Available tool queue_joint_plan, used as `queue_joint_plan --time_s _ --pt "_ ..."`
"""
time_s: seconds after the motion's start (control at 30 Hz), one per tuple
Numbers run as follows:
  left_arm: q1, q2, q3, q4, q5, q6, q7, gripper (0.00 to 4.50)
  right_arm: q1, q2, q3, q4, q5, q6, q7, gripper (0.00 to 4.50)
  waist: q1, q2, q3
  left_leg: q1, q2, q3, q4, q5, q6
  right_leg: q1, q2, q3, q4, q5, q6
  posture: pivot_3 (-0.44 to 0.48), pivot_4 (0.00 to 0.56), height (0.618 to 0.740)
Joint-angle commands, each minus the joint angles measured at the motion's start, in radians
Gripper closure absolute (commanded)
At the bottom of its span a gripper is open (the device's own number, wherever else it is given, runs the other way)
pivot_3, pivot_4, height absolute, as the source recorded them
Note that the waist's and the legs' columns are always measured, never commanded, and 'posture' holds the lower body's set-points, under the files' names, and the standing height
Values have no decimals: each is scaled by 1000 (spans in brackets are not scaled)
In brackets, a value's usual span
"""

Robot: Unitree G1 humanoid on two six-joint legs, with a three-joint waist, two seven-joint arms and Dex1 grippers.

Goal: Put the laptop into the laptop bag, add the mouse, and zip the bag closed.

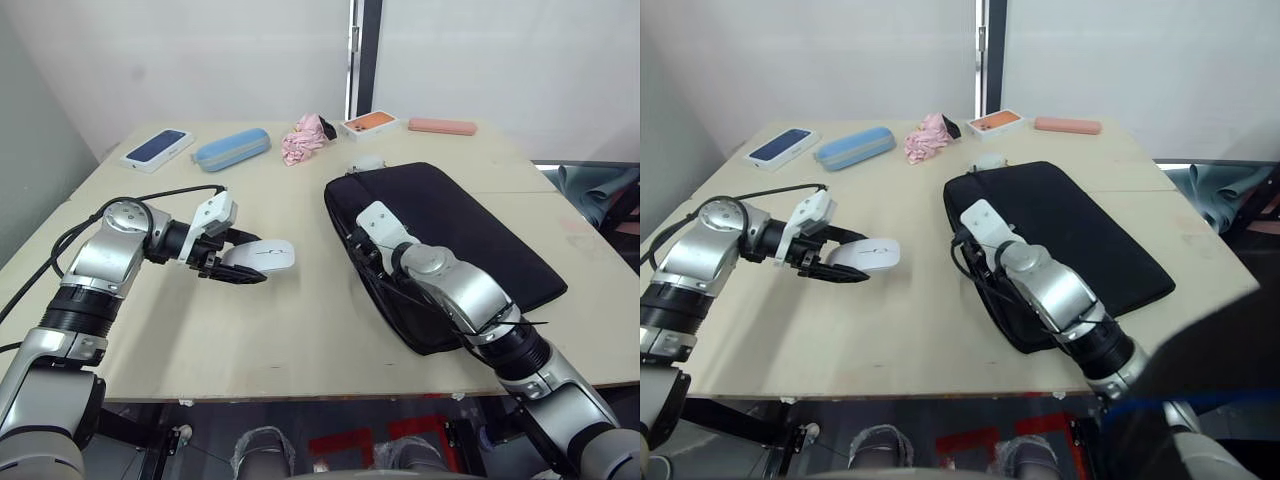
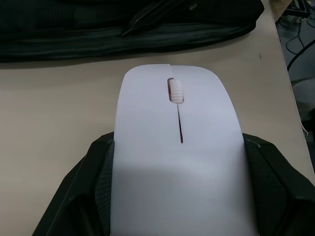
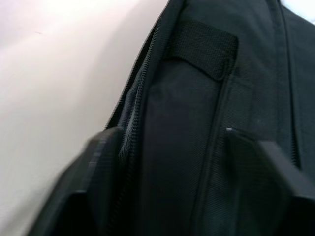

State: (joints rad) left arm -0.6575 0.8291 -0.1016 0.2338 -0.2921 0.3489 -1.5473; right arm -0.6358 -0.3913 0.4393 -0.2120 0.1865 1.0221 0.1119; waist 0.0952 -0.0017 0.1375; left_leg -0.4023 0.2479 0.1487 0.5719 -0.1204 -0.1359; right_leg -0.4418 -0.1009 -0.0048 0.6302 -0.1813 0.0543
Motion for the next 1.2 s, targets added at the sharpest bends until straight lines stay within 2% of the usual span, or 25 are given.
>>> queue_joint_plan --time_s 0.03,0.23,0.33,0.57,0.8,0.93,1.03,1.2 --pt "2 22 28 -44 -25 4 -3 1635 4 8 -8 1 -46 -39 26 2475 -1 0 0 0 0 0 0 0 0 0 0 0 0 0 0 0 150 740" --pt "-2 25 27 -59 -36 16 15 1635 10 19 -21 -18 -84 -36 61 4478 2 0 0 0 0 0 0 0 0 1 0 0 0 0 0 0 150 740" --pt "-8 15 20 -66 -39 24 20 1635 -4 31 -45 -43 -82 -14 79 4478 1 0 0 1 0 0 1 0 0 2 0 0 1 0 0 0 150 740" --pt "-20 -33 -14 -48 -23 12 35 1635 -113 76 -246 -175 23 139 145 4478 -1 0 0 1 0 -1 1 0 0 1 0 0 2 0 0 0 150 740" --pt "-89 -143 -69 51 34 -33 98 1635 -267 -15 -431 -244 110 273 221 4478 3 1 1 1 0 0 1 0 0 1 1 0 1 0 0 0 150 740" --pt "-151 -233 -77 130 46 -63 134 1635 -306 -12 -473 -257 142 309 225 4478 7 1 1 1 0 0 1 0 0 1 1 0 1 0 0 0 150 740" --pt "-205 -300 -107 216 104 -124 185 1635 -299 0 -458 -262 142 308 212 4478 2 1 1 0 0 0 1 0 0 1 1 0 1 0 0 0 150 740" --pt "-296 -447 -94 352 110 -162 260 1635 -285 28 -437 -272 140 313 188 4478 6 1 1 -1 0 0 1 0 0 1 1 0 0 0 0 0 150 740"
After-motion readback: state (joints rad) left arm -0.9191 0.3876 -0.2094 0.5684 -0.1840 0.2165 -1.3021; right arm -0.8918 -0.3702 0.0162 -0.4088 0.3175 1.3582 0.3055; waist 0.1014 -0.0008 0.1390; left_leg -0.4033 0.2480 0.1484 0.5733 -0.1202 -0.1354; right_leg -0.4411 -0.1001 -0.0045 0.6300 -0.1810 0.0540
